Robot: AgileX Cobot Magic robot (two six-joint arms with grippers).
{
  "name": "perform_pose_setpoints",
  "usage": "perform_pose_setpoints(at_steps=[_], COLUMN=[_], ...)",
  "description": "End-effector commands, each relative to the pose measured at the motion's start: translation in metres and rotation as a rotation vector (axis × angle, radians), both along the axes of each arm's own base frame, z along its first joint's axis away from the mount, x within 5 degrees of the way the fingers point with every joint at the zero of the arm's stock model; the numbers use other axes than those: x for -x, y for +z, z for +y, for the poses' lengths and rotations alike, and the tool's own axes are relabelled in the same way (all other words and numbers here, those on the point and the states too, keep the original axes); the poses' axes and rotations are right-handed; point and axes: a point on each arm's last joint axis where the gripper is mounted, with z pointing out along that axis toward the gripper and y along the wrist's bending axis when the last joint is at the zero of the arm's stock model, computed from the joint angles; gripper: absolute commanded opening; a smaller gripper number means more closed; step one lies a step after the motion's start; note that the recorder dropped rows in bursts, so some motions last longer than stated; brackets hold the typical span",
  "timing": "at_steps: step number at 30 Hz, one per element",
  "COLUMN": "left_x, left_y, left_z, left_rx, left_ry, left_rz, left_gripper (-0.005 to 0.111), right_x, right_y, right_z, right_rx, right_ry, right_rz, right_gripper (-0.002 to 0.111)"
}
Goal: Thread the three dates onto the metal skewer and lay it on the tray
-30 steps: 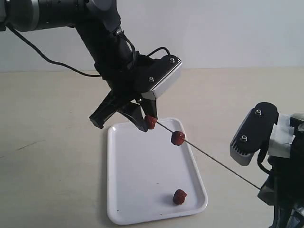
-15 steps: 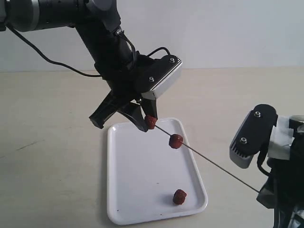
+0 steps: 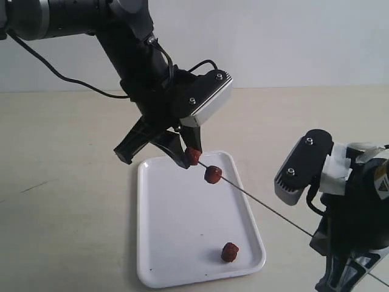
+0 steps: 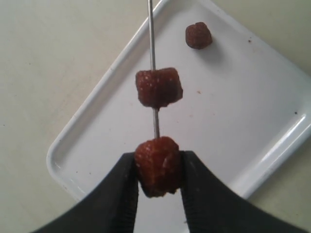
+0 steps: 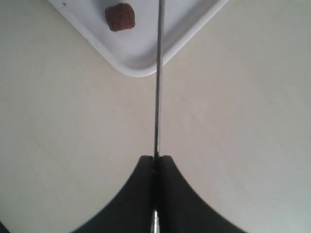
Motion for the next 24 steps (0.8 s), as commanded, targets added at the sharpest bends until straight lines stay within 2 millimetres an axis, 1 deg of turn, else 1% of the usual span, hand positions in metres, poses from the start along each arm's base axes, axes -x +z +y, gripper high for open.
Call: perform_pose_setpoints(at_steps=[1, 6, 9, 24], left_x=[0.004, 0.005, 0.008, 0.018], left_y=[0.004, 0.004, 0.004, 0.006], left_z=[-0.005, -0.005, -0.009, -0.021], left_rx=[0.026, 0.028, 0.031, 0.081], left_ry=[-0.009, -0.010, -0.028, -0.052], left_rz=[0.011, 0.012, 0.011, 0.044], left_gripper=[0.031, 0.031, 0.031, 0.031], right_x=[-0.014, -0.027, -0.031, -0.033], right_y=[0.009, 0.016, 0.022, 0.021], right_z=[0.006, 0.013, 0.015, 0.016], right_rx=[-0.026, -0.037, -0.048, -0.049], right_ry=[0.002, 0.002, 0.003, 0.003], right_rz=[-0.051, -0.072, -0.096, -0.098], right_gripper=[0.000, 0.000, 0.000, 0.000])
